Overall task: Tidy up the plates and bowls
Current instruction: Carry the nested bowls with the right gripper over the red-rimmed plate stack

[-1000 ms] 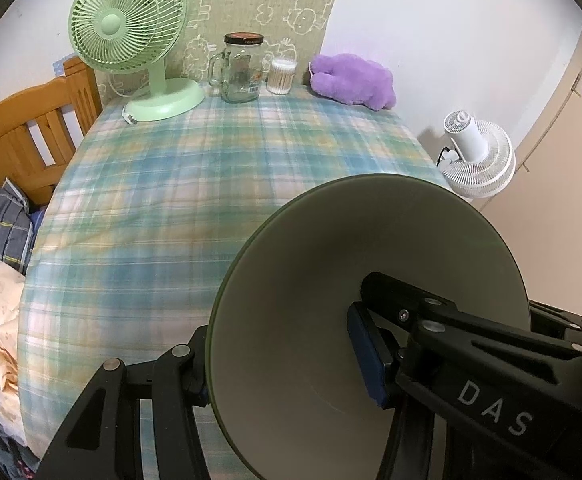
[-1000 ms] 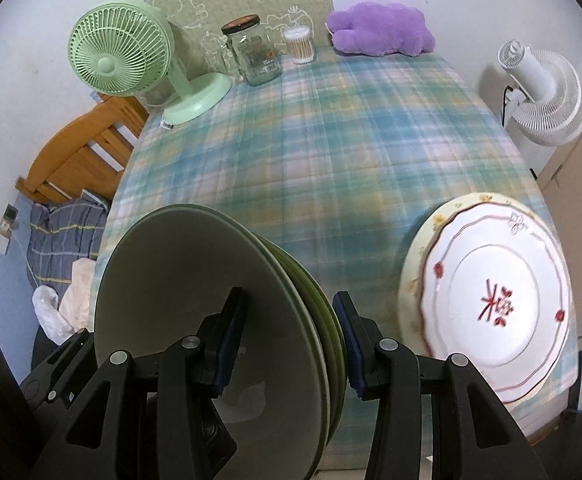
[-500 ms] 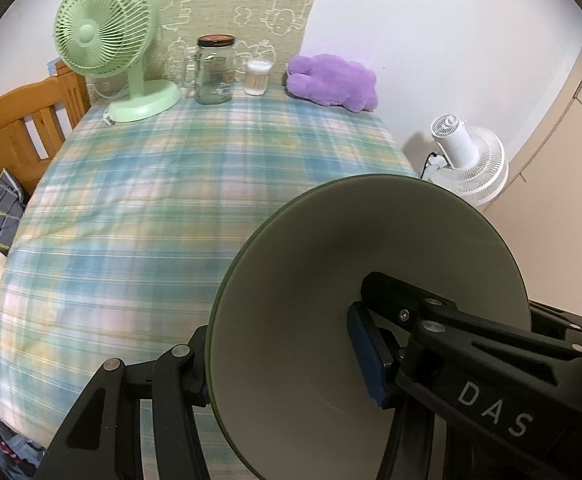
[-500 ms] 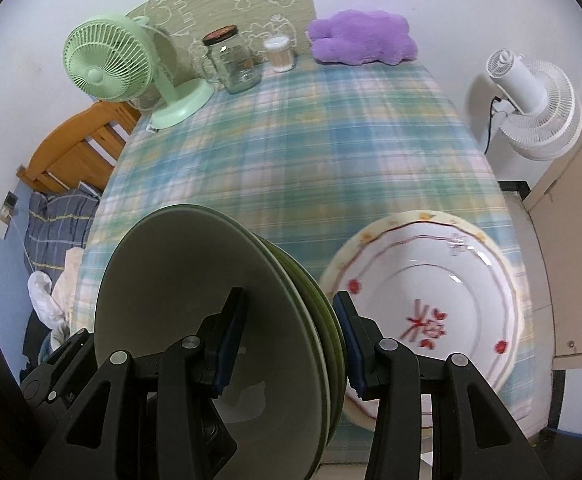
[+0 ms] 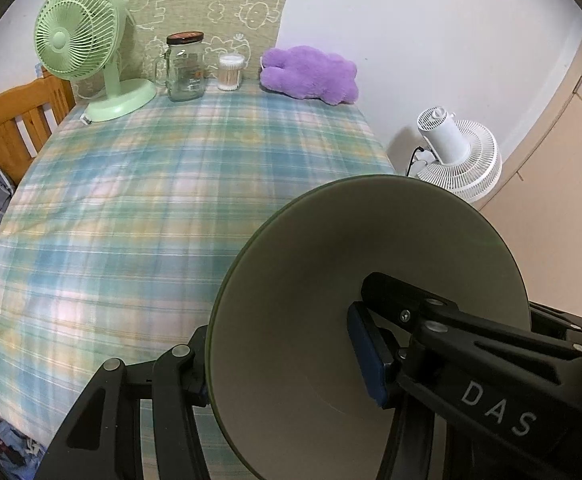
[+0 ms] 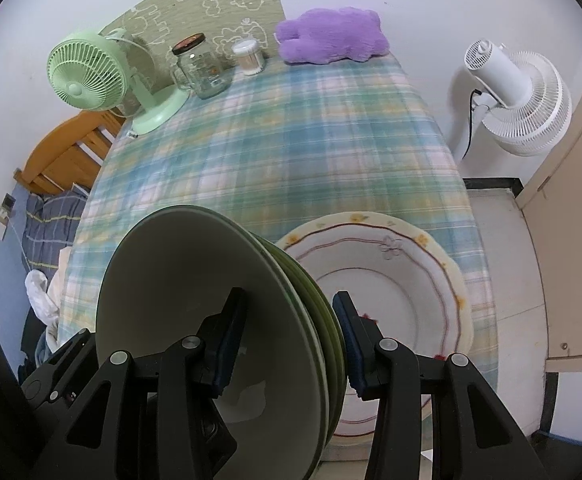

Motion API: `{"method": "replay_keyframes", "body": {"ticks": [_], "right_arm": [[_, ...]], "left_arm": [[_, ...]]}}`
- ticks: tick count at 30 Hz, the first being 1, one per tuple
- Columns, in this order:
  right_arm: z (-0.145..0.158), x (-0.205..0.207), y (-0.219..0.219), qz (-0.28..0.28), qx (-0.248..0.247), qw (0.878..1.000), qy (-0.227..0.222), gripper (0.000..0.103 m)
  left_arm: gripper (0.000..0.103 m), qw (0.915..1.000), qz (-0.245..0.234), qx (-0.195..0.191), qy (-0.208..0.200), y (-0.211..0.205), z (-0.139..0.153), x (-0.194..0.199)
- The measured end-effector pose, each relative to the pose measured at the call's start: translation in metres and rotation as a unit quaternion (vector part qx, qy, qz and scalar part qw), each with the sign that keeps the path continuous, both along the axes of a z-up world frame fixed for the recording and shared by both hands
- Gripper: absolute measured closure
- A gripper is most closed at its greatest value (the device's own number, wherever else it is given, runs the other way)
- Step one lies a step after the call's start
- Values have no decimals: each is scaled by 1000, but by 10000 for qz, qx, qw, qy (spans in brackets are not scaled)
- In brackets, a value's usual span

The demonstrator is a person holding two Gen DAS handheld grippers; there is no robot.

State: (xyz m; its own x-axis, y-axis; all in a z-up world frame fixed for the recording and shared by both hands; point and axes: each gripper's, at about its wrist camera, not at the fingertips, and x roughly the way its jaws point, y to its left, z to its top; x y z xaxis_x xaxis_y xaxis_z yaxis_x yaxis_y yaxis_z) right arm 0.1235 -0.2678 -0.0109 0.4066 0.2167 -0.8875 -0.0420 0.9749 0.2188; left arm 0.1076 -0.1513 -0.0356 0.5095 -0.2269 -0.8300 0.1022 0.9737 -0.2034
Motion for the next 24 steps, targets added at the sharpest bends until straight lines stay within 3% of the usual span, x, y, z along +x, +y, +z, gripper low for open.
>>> {"method": "replay_keyframes", "body": {"ticks": [12,24], "right_arm": [[-13,8,-45,150,-23,9998,157,56],[-29,19,-63,284,-93,9989,359,56]], "left_arm": [[47,9996,205,-55,185,-42,-15,4],[47,9983,376,-148,416,-59,-34,12]]}}
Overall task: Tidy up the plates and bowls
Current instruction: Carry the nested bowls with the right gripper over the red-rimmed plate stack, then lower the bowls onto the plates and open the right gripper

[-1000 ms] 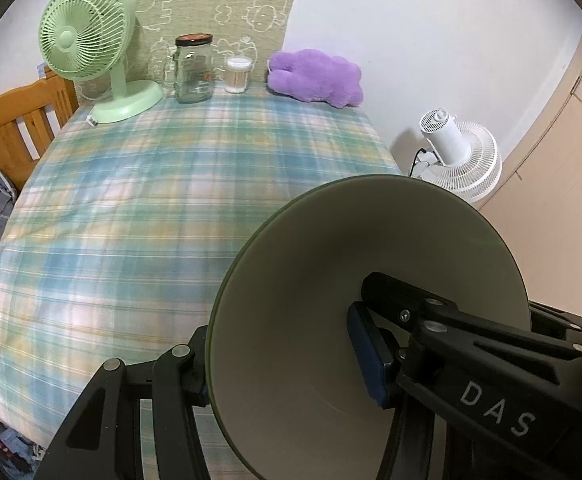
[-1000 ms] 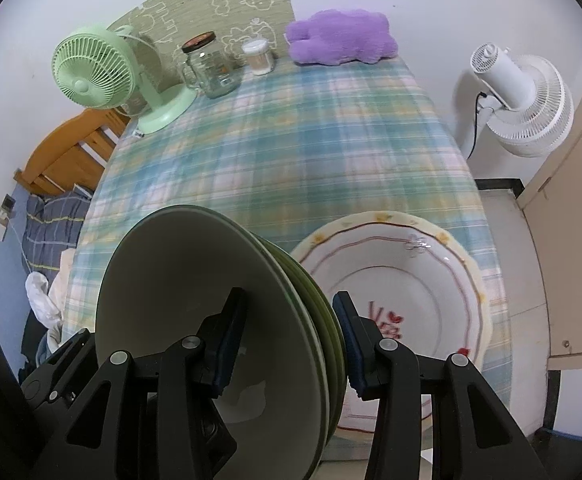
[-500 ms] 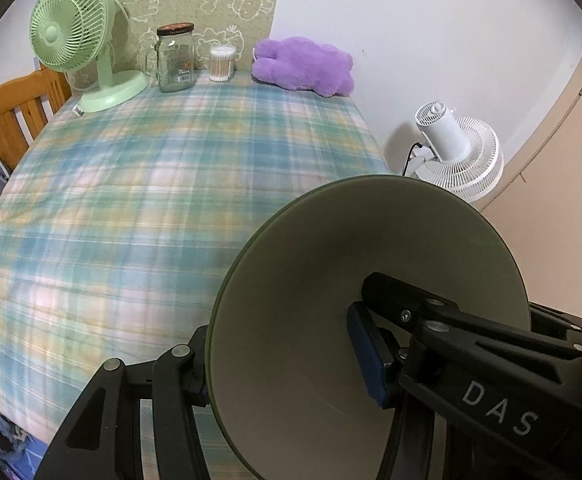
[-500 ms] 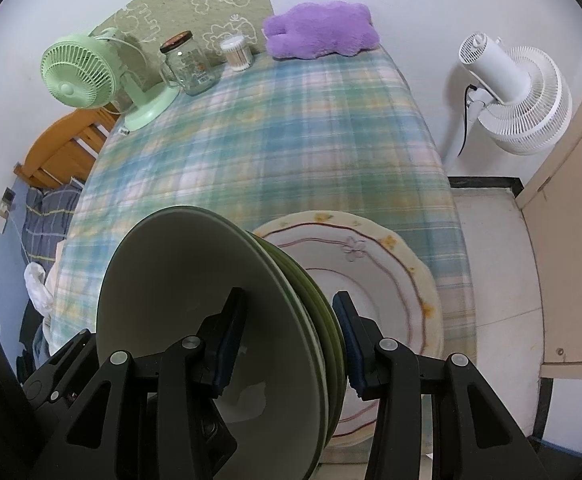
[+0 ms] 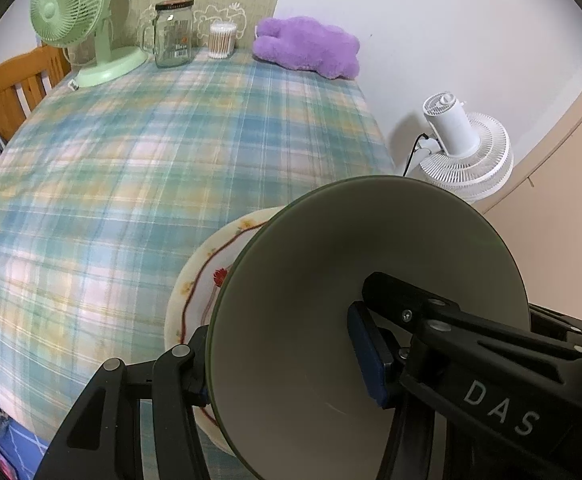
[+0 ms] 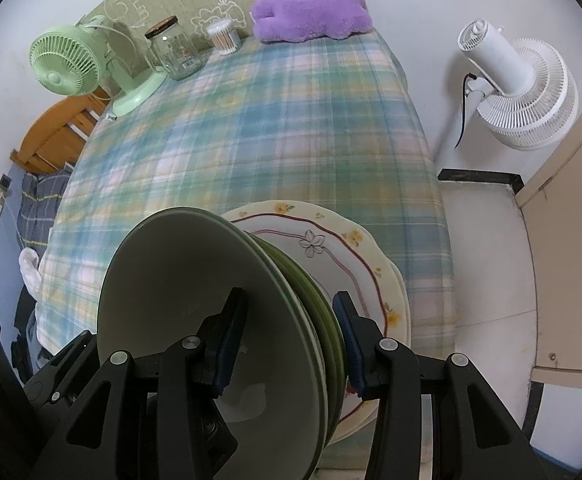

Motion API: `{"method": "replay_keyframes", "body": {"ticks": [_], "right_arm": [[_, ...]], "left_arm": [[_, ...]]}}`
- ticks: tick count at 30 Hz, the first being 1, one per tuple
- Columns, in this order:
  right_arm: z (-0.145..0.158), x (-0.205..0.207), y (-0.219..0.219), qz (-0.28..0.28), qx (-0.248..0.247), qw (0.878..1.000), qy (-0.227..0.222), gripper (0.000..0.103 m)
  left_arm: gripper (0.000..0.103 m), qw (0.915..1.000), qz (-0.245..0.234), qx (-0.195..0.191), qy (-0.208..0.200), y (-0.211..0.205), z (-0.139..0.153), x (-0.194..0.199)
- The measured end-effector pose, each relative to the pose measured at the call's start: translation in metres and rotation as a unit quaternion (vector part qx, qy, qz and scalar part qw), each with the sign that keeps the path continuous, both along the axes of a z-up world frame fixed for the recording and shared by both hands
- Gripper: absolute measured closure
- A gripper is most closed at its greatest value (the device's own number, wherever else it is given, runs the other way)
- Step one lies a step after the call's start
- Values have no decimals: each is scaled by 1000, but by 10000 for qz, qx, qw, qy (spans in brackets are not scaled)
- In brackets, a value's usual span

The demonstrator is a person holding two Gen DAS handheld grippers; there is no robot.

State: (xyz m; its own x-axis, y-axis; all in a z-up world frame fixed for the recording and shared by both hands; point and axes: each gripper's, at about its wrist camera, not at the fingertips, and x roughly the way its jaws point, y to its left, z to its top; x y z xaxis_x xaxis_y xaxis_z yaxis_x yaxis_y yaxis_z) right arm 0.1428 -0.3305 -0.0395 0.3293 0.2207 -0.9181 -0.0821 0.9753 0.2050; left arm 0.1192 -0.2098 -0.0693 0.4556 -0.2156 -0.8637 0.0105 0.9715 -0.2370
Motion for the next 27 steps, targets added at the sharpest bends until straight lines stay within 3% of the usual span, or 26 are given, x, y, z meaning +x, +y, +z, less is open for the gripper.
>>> {"method": "replay_keyframes", "body": {"ticks": [11,17,19,23,27], "right_arm": [[-15,13,1,195,-168,9996,66,56],[-20,16,-5,104,-13,9999,118,54],[-20,15,-6,96,13,9999,109,54],[-22,13,-12,-21,117,9998,152,49],[-11,-1,-7,-24,-426,9990,-161,39]], "left_arm": [[48,9997,95,180,100,-7,-9,10],[46,9995,20,275,121,-10,-10,12],[42,9994,41,312,147,-9,-10,13],[21,9986,76,463,254,-7,-14,11],[20,9977,75,624,252,-5,-9,3]]}}
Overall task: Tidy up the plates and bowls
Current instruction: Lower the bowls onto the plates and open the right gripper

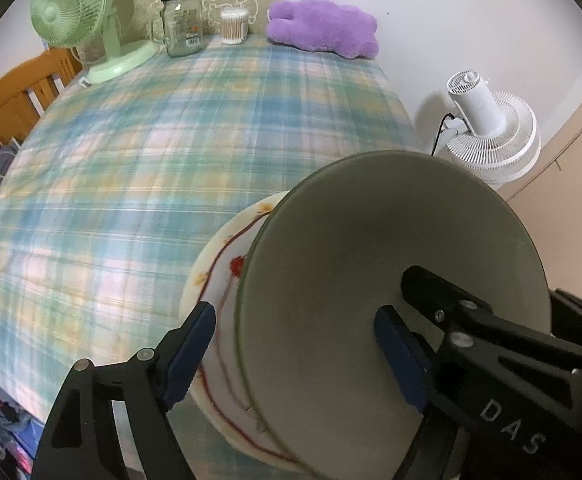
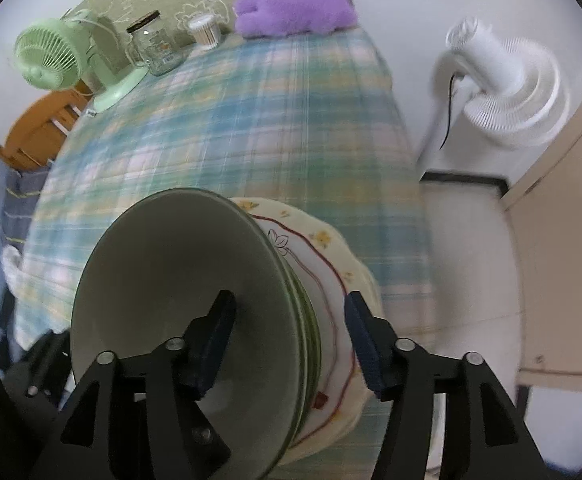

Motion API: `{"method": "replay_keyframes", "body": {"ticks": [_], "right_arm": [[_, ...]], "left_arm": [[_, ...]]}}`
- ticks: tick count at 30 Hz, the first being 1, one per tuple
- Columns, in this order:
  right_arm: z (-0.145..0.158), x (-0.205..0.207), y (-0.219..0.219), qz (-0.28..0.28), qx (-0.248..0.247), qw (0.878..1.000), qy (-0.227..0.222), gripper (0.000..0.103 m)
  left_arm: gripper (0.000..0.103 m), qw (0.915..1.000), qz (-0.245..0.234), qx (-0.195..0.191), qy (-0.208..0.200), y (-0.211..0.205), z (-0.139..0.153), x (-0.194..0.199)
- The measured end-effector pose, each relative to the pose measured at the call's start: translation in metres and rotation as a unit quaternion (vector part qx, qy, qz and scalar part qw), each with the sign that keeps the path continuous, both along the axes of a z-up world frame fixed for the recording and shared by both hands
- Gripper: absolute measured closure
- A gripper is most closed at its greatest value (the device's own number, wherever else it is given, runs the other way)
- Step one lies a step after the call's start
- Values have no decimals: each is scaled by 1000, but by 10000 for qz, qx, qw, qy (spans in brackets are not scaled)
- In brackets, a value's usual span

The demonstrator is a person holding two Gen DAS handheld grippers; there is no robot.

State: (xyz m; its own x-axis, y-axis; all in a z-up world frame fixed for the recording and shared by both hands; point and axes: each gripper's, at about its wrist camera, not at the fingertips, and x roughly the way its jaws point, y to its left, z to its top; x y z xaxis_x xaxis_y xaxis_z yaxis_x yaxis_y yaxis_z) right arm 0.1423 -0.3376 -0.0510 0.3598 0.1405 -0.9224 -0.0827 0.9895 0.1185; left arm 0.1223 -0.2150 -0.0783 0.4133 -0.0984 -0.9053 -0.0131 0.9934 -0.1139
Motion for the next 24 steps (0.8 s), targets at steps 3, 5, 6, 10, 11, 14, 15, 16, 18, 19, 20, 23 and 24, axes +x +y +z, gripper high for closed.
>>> {"method": "replay_keyframes", "body": {"ticks": [3,5,6,10,11,14,15,16,18,19,20,23,24], "right_arm": [[5,-8,1,-53,-52,9999,-137,34],[8,-11,1,-127,-42,9997,-210,33],[11,-14,1,-180,-29,9995,-264,33],[24,-23,3,-347,-26,9980,-527,32],[30,-26,5,-412,-88,9971,-629,32],[44,-34,11,-619,-174,9936,-926,29],[49,-38,14,-730,-206,9917,-1041,28],[52,-41,16,-806,-202,9902,-1122,28],[57,-48,25,-976,-161,9875,-1224,28],[59,-51,29,-1057,-152,9862,-1266,28],[61,-55,35,-1121,-135,9848,-1322,28],[67,-66,58,-1190,-132,9816,-1485,28],[69,-70,68,-1190,-128,9808,-1543,28]], "left_arm": [[17,9998,-33,152,-109,4,9,-6],[16,9995,-80,212,-230,6,15,-8],[15,9992,-133,225,-301,7,19,-10],[15,9974,-342,181,-605,12,35,-16],[15,9964,-394,182,-723,15,40,-18],[15,9933,-528,169,-1016,27,53,-22],[15,9922,-571,157,-1096,33,57,-23],[15,9916,-606,145,-1129,37,59,-23],[15,9903,-676,86,-1207,50,63,-26],[15,9896,-660,99,-1277,59,66,-28],[15,9887,-655,120,-1341,68,68,-30],[14,9873,-639,154,-1447,94,71,-37],[14,9867,-629,158,-1490,106,71,-40]]}}
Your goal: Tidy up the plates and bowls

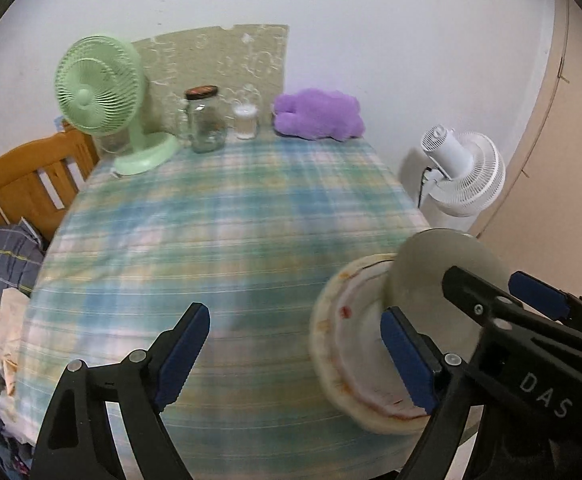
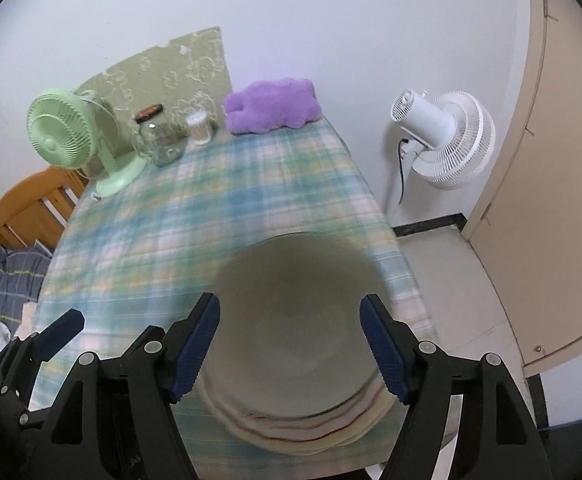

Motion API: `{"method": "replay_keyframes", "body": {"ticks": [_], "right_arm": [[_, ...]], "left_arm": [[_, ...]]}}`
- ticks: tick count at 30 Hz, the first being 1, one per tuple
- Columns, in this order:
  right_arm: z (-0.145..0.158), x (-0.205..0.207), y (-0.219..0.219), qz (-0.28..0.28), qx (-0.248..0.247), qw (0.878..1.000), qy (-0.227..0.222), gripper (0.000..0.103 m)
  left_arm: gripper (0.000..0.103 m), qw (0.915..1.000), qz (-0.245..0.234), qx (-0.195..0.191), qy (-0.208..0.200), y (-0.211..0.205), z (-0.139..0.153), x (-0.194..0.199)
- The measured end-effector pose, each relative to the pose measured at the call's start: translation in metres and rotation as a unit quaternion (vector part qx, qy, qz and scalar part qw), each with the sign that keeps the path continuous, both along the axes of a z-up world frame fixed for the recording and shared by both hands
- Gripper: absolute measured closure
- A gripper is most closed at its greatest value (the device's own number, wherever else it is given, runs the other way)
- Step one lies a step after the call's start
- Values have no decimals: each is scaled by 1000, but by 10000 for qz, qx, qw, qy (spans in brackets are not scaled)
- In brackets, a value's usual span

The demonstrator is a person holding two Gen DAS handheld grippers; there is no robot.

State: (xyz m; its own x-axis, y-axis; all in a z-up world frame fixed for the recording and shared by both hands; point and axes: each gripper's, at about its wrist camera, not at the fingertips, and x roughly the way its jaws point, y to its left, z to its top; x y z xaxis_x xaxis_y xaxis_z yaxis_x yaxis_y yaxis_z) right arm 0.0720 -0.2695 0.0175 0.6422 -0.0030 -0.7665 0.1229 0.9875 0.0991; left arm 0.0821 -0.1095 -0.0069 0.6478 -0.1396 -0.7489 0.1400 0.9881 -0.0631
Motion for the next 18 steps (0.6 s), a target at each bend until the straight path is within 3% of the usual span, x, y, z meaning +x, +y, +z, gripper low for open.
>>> {"method": "replay_keyframes", "body": {"ticks": [9,18], "right_arm": [[-1,-27,81,10,-149,9986,-508,28],[-13,-40,128,169,-228,9975,-644,28]], "left_arm": [[10,9993,67,49,-354,86,-2,-21],[9,9963,479,326,-641,140,-13,-42]]}}
